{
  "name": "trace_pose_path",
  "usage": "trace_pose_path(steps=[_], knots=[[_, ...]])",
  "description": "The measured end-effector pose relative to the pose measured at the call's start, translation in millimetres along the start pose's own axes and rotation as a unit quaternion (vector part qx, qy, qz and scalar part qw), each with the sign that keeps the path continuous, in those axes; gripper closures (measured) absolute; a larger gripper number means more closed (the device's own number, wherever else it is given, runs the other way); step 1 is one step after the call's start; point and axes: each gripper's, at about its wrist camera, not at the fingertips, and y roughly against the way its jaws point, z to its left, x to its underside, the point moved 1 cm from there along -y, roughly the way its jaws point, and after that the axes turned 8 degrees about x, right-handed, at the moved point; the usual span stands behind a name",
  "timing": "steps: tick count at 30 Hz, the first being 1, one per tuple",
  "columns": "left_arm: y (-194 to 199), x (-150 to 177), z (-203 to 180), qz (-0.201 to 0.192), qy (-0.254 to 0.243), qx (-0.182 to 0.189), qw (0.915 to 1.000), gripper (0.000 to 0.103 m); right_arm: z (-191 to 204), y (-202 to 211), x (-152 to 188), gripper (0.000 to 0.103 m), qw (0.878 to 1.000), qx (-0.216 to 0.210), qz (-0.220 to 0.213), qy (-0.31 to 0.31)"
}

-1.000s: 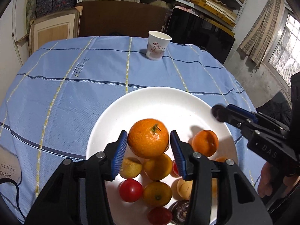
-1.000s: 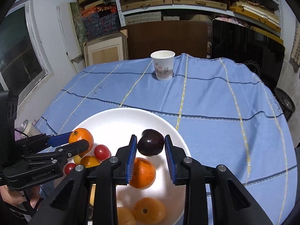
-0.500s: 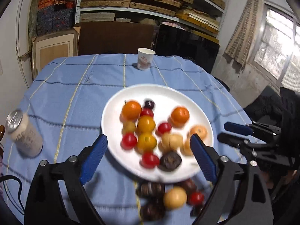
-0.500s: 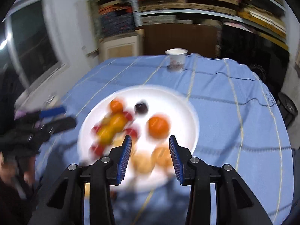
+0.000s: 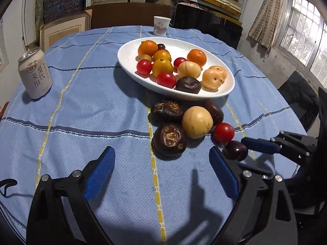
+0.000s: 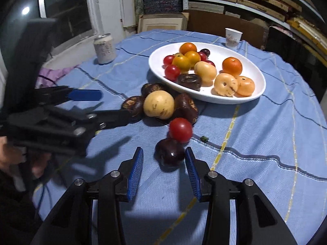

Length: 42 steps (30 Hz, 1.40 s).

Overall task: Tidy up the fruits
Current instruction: 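Grasp a dark brown fruit with left while right grasps another dark fruit, then place dark brown fruit on plate with left while right places its fruit there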

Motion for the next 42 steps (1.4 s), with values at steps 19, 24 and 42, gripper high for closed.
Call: trace_pose_path(steps=[19, 24, 42], knots=[[-28.9, -14.1, -17.3, 0.041, -0.052, -0.064, 0.9957, 0.031, -47.0, 14.6, 18.5, 0.072, 0.989, -0.062, -0.047, -0.128], [-31.7, -14.4, -16.3, 0.047, -0.054, -0.053, 0.9961, 0.054, -48.1, 14.6, 19.2, 0.072, 0.988, -0.068, -0.049, -0.13], [-4.6, -11.3, -17.2, -0.019, -0.041, -0.028, 0.9986, 0.063, -49.7, 19.3, 21.7, 0.072, 0.986, -0.071, -0.057, -0.137]])
